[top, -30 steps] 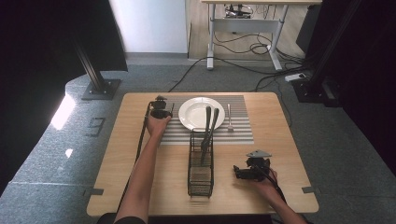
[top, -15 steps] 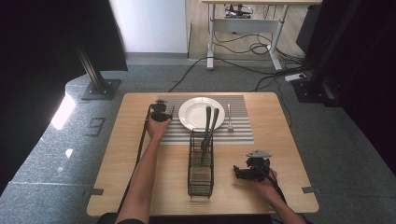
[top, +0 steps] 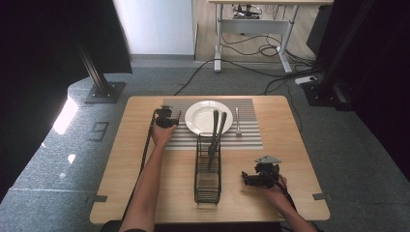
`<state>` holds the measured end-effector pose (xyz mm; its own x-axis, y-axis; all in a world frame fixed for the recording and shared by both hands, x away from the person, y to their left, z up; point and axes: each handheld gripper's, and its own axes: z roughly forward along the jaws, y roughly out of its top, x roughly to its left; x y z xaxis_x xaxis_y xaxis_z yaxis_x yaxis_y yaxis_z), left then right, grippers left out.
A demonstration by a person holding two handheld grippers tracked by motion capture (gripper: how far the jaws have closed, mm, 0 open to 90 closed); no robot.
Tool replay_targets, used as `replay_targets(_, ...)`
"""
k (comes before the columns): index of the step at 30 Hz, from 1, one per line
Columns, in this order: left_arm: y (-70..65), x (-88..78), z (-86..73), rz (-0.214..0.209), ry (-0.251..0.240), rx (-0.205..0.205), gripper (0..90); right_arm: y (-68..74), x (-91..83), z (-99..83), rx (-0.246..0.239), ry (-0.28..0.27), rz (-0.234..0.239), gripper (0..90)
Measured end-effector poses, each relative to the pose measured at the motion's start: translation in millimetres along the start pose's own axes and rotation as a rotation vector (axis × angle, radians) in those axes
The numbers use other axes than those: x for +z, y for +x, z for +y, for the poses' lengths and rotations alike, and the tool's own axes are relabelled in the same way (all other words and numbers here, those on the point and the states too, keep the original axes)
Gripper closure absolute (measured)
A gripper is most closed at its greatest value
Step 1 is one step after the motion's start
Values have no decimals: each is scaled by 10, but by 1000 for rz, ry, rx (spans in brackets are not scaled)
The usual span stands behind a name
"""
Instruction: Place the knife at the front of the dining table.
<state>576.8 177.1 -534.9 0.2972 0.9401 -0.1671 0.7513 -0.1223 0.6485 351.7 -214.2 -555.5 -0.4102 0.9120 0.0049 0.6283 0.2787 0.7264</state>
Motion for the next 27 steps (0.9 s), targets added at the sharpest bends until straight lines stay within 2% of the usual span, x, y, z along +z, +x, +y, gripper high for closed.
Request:
replay_targets(1,-4,-5,-2,4,2,9,729,0,0,0,0,0,0,51)
replay_targets(2,-22,-13,-7,47,3,39,670,0,-1,-1,-1,0,0,51)
replay_targets(11,11,-140,-23,64,26,55,627,1,-2,-1,-1,-1,2,52)
replay_targets(14,2,-198,-60,70,38,63,634,2,-2,-1,-1,-1,1,53)
replay_targets(16,-4,-222,-93,88,51,84,654,4,-3,-2,-1,-1,0,53)
replay_targets(21,-33,-237,-173,92,81,109,676,8,-5,-4,-3,-1,2,54)
replay_targets(23,-59,-243,-210,105,63,117,677,10,-6,-4,-2,-1,3,54)
replay_targets(27,-105,-262,-233,115,68,119,746,10,-4,-3,-1,0,5,53)
